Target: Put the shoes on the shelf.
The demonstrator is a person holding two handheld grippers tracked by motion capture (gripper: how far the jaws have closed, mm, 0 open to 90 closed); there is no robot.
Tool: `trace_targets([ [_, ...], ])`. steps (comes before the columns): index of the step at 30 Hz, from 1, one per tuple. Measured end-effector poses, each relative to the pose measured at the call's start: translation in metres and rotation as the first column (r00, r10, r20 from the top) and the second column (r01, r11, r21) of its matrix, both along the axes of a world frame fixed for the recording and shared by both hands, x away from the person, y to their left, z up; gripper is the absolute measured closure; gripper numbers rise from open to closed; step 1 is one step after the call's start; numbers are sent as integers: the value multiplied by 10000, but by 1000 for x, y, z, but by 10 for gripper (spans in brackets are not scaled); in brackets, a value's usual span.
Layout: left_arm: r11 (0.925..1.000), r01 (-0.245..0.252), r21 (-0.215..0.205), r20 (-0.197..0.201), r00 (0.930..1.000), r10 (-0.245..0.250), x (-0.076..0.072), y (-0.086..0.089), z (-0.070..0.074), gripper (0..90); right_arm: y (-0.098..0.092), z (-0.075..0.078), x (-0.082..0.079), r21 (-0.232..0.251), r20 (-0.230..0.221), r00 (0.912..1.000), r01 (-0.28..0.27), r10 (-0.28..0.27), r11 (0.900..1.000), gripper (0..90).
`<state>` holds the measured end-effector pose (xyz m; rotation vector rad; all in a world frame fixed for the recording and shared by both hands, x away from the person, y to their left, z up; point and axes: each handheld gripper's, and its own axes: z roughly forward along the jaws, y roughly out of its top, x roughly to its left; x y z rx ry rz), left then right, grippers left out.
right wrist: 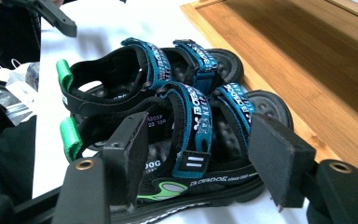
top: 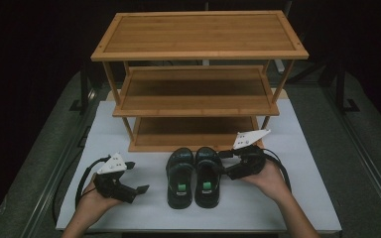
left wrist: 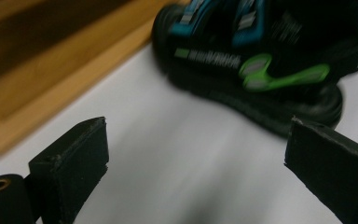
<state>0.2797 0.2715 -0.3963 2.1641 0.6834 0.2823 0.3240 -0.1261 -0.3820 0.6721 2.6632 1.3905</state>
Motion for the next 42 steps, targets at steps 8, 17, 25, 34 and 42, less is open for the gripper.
trace_targets([
  [8,9938,1032,-403,-11,9946,-1033,14,-29,20,135,1,-5,1,63,-122,9999,76,-75,10000,399],
  [17,9773,2102,-253,-116,9775,-2105,29,-58,26,298,4,-9,1,167,-195,9998,-25,28,9999,448],
  [25,9683,2486,224,-542,9675,-2471,37,-75,12,492,7,-13,0,103,-347,9994,31,-27,9999,516],
  [34,9726,2288,399,-547,9725,-2265,39,-80,5,683,13,-21,2,-150,-583,9983,18,-27,9999,671],
  [42,9876,1564,146,262,9873,-1568,40,-81,17,711,13,-10,6,68,-299,9976,621,-619,9980,688],
])
